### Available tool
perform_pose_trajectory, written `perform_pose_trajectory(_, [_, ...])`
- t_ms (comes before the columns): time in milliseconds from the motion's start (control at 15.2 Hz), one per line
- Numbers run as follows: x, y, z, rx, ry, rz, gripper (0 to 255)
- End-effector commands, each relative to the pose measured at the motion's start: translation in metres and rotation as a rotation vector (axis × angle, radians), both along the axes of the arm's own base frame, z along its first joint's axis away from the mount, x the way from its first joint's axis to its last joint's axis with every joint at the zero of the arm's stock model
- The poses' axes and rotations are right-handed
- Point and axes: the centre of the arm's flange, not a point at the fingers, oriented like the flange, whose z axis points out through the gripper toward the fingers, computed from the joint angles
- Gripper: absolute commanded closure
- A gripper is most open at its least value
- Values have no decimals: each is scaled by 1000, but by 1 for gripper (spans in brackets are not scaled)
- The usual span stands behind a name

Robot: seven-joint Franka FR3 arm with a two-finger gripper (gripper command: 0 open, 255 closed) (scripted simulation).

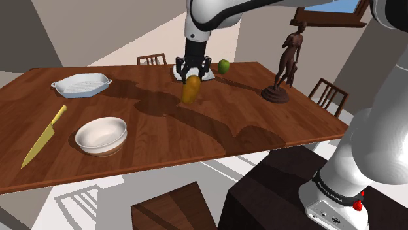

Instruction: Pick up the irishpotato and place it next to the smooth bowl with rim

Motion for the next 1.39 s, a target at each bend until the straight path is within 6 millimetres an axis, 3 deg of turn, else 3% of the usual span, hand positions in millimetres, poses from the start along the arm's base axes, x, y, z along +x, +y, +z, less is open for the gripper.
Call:
perform_pose_trajectory(0, [-7,24,0,0,0,-2,255])
perform_pose_trajectory(1320, [-75,280,1,0,0,-2,255])
